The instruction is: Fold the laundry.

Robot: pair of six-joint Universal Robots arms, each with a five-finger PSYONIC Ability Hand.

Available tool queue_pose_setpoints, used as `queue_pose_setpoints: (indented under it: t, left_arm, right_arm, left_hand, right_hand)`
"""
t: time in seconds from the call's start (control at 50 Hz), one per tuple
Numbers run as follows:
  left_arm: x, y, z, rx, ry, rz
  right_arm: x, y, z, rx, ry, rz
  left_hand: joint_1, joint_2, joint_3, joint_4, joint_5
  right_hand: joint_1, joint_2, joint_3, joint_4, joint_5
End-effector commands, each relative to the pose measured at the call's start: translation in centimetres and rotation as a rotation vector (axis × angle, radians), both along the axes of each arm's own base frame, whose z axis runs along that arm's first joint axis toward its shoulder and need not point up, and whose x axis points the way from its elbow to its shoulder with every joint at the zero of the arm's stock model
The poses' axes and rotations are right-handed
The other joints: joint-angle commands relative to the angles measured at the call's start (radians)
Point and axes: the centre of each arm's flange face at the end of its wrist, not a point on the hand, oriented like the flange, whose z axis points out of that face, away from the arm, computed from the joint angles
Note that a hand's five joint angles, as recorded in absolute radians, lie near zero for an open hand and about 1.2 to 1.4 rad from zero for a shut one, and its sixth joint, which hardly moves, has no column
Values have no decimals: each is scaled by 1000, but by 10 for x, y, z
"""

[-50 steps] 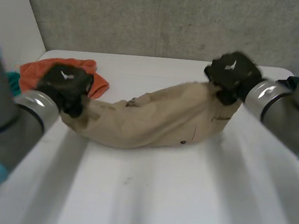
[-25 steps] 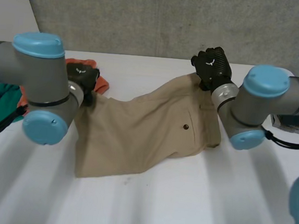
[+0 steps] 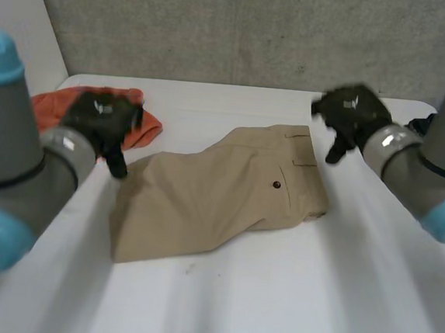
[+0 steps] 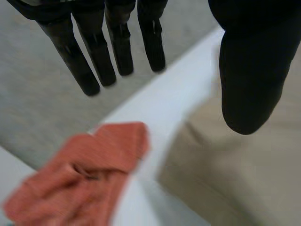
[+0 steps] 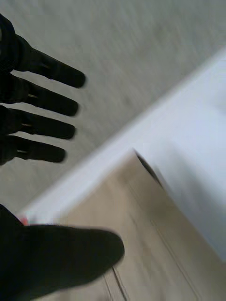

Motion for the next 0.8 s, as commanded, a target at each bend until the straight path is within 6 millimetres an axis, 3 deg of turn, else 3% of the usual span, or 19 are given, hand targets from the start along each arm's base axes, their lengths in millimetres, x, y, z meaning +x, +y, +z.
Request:
queue_pose_setpoints:
  t: [0.02,0.14,0.22,0.24,0.32,0.42,0.8]
  left_arm:
    - [10,40,-37,208,-55,-107]
    - [14,51,-59,324,-85,-127]
    - [13,42,-76,354,-103,-114]
    - [13,37,-82,365,-112,-104]
    - [10,28,-93,380,-129,-89]
    - [6,16,-100,362,-134,-70]
    - [-7,-40,-107,120,-213,15]
  right_arm:
    - [-20,21,-41,304,53,93]
    - [-23,24,-67,345,69,177]
    - [-20,21,-82,334,79,188]
    - [-18,20,-88,320,80,192]
    - [-13,16,-98,267,77,200]
    - [-9,10,-106,193,70,196]
    - [15,-11,-124,25,61,173]
  left_hand:
    - [415,436,436,441,441]
    - [440,461,460,465,466]
    - [141,162,161,167,167]
    - [30,50,50,55,56]
    - [-39,-18,-18,-13,-13]
    - [-133,-112,-113,-107,-107]
    - [-101,-80,-80,-75,-75]
  right_hand:
    - [399,401,405,407,400]
    - [526,528,532,534,528]
    - [482,485,488,490,484]
    - [433,435,439,441,434]
    - [108,110,114,116,109]
    - [-61,-59,-55,-53,-59]
    - [-11,-9,-5,-3,-10]
